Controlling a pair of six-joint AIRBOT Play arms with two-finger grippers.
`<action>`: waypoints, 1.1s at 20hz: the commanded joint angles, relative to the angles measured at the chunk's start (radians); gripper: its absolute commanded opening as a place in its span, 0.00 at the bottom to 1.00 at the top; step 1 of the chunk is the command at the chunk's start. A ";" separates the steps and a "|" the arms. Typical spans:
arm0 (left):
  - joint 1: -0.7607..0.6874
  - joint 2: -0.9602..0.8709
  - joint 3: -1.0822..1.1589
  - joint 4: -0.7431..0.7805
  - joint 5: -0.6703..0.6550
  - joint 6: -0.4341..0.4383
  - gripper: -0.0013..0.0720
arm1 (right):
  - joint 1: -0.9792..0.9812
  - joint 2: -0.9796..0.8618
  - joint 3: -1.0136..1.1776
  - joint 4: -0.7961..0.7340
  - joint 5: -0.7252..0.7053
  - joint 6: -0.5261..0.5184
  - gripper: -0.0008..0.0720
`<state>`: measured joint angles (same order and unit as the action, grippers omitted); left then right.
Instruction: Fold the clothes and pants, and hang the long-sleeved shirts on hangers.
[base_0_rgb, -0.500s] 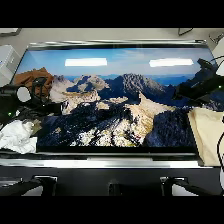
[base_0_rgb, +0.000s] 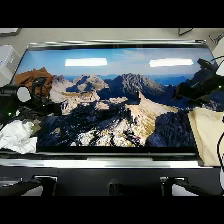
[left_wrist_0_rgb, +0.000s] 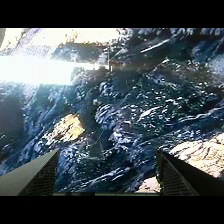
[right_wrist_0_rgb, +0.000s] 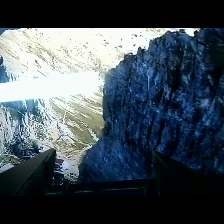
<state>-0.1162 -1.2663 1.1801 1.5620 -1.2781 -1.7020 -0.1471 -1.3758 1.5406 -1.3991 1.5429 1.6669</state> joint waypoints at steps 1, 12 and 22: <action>0.000 0.000 0.000 0.000 0.000 0.000 0.99 | 0.001 0.000 0.000 0.000 0.000 0.000 0.96; 0.001 -0.002 -0.001 -0.010 -0.042 -0.026 0.99 | 0.001 -0.001 0.000 -0.010 -0.171 -0.051 0.96; 0.455 0.005 0.179 0.251 -0.261 0.021 1.00 | 0.001 -0.010 -0.006 0.005 -0.098 -0.097 0.97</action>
<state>0.1188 -1.2667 1.3098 1.8164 -1.4582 -1.6497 -0.1471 -1.3804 1.5383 -1.4071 1.3937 1.5768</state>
